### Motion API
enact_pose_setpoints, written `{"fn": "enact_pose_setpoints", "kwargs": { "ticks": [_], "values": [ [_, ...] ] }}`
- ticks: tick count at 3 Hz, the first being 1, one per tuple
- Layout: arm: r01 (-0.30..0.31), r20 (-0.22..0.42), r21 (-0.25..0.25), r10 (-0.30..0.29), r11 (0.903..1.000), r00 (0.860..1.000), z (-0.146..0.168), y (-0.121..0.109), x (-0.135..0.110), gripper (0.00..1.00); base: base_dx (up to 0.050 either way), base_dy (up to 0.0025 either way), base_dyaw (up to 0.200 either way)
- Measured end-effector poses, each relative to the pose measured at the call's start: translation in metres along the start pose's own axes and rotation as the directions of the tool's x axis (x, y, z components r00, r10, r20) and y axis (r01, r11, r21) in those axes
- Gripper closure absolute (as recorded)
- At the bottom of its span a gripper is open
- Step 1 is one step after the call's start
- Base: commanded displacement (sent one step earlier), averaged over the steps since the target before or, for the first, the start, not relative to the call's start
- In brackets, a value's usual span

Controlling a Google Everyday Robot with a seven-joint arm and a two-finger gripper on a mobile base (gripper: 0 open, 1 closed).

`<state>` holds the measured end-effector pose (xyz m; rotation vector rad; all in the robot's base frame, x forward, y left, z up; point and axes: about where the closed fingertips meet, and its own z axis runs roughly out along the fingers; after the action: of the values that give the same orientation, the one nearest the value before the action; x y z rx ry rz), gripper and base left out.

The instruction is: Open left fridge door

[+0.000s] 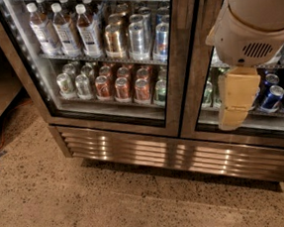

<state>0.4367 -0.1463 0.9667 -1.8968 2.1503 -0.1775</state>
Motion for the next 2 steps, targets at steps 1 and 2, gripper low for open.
{"fn": "enact_pose_setpoints", "kwargs": {
  "ticks": [1, 2],
  "values": [
    [0.001, 0.011, 0.012, -0.002, 0.9999, 1.0, -0.006, -0.002, -0.001, 0.0, 0.0, 0.0, 0.0],
    [0.0, 0.009, -0.044, 0.0, 0.999, 1.0, 0.018, -0.004, -0.004, 0.0, 0.0, 0.0, 0.0]
  ]
}}
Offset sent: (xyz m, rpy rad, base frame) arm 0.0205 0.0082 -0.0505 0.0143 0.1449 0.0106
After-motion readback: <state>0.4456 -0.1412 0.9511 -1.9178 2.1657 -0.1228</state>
